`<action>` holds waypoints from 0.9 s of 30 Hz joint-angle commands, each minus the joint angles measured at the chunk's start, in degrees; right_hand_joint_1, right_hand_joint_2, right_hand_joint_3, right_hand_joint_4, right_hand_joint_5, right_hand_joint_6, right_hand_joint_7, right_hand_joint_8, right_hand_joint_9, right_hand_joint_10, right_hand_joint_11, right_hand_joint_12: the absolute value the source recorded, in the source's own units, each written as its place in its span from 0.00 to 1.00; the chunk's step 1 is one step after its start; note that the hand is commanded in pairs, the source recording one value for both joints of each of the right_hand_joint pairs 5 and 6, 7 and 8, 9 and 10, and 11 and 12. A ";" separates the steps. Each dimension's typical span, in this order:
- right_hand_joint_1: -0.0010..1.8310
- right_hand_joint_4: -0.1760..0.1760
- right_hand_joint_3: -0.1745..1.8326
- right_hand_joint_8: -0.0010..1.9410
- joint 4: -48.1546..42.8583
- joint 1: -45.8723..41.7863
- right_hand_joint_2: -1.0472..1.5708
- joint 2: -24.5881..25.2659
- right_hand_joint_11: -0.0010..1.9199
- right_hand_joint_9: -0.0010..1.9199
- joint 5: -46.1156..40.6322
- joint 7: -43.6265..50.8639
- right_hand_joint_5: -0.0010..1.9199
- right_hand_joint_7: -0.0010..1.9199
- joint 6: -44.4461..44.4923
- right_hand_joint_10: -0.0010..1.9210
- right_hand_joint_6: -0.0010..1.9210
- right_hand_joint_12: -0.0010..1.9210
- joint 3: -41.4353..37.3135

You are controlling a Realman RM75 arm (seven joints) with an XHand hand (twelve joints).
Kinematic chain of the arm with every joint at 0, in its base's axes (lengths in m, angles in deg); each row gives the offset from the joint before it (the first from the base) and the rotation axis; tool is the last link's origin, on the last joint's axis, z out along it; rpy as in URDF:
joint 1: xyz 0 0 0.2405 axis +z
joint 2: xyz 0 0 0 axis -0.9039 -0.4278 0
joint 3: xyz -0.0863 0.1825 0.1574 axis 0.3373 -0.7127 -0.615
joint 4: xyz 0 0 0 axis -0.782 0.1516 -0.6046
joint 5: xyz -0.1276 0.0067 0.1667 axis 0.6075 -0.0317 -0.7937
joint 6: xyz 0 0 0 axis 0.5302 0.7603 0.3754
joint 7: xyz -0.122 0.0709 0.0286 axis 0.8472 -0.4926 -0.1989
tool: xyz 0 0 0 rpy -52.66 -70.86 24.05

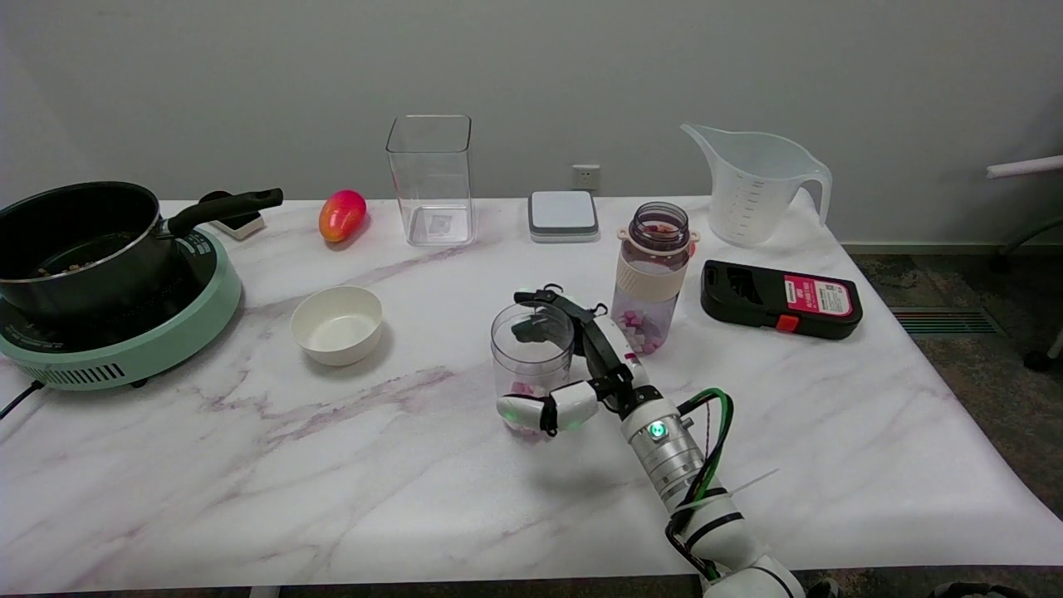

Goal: Pick up the measuring cup.

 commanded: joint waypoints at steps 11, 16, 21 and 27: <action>0.75 0.50 0.36 0.55 0.27 0.29 0.56 -0.41 0.37 0.53 -0.83 -0.70 0.36 0.55 0.19 0.53 0.36 0.37 -1.33; 0.76 0.50 0.36 0.57 0.35 0.43 0.56 -0.42 0.37 0.54 -0.83 -0.70 0.36 0.57 -0.11 0.54 0.36 0.37 -1.72; 0.76 0.50 0.38 0.59 0.35 0.52 0.56 -0.42 0.38 0.56 -0.83 -0.70 0.39 0.60 -0.29 0.56 0.39 0.38 -1.96; 0.75 0.50 0.43 0.74 0.35 0.68 0.64 -0.49 0.54 0.71 -1.05 -0.70 0.65 0.75 -0.22 0.71 0.65 0.54 -2.05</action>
